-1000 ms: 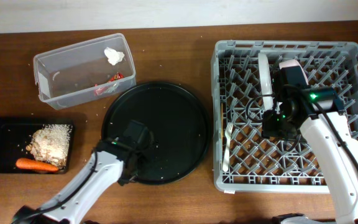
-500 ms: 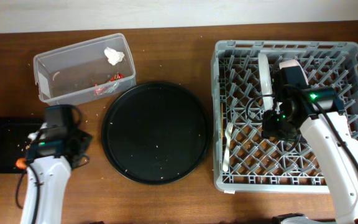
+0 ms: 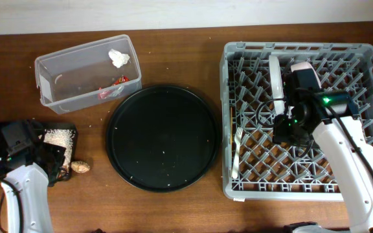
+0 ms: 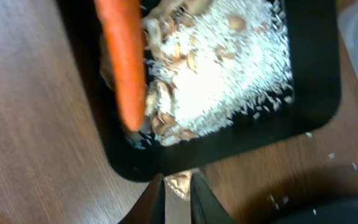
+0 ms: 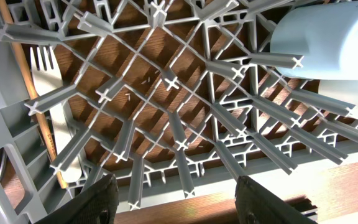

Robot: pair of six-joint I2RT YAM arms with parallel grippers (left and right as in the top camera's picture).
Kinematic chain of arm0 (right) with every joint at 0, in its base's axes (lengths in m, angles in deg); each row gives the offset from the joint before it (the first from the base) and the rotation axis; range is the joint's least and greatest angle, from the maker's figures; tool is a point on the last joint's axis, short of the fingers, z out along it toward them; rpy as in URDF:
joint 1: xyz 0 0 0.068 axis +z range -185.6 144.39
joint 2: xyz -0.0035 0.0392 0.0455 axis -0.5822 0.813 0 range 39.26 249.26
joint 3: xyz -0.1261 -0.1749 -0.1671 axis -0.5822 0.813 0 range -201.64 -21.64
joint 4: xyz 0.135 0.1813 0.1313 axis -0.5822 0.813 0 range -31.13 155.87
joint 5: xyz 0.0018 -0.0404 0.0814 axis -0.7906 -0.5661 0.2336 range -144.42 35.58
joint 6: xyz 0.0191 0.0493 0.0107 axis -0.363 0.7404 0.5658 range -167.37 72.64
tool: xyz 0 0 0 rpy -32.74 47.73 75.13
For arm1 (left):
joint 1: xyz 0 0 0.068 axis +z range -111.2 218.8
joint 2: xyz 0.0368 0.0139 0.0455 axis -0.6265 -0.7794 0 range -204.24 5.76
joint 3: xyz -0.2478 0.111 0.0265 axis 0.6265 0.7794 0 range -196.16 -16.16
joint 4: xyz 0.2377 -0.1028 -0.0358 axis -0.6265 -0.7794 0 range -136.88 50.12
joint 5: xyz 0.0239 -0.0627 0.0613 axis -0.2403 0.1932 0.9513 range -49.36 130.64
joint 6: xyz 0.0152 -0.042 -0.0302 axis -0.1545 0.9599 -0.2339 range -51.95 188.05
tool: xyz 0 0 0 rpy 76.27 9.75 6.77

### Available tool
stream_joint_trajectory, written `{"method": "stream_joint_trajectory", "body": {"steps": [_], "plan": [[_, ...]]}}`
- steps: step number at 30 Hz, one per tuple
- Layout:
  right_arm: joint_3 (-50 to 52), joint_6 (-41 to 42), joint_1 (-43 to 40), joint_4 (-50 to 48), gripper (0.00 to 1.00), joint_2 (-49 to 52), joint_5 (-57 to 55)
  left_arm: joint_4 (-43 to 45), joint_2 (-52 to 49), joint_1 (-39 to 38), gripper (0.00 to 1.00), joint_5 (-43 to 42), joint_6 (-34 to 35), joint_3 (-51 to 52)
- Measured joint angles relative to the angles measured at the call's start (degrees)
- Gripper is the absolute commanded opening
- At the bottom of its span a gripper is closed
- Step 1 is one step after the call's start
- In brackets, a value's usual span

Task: Sort waste into correct bins and load items into the dishwasher rack
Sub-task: 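Carry the brown food piece left toward the small black tray, then lower the brown piece onto the small black tray and open the left gripper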

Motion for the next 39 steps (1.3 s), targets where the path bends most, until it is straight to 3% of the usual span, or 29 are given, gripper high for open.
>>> {"method": "stream_joint_trajectory", "body": {"steps": [3, 8, 11, 18, 27, 39], "plan": [[0.0, 0.0, 0.0, 0.0, 0.64, 0.0, 0.0, -0.3, 0.0, 0.0, 0.34, -2.6, -2.9, 0.0], [0.0, 0.0, 0.0, 0.0, 0.64, 0.0, 0.0, -5.3, 0.0, -1.4, 0.55, -4.7, -5.7, 0.0], [0.0, 0.0, 0.0, 0.0, 0.64, 0.0, 0.0, -6.3, 0.0, -3.9, 0.60, -5.0, -6.4, 0.0], [0.0, 0.0, 0.0, 0.0, 0.64, 0.0, 0.0, -2.3, 0.0, -8.6, 0.61, -3.8, -6.3, 4.1], [0.0, 0.0, 0.0, 0.0, 0.64, 0.0, 0.0, 3.8, -0.7, -8.7, 0.61, 0.7, -5.2, 8.1], [0.0, 0.0, 0.0, 0.0, 0.64, 0.0, 0.0, 9.3, -9.2, -8.8, 0.60, 2.1, -5.2, 8.3]]}}
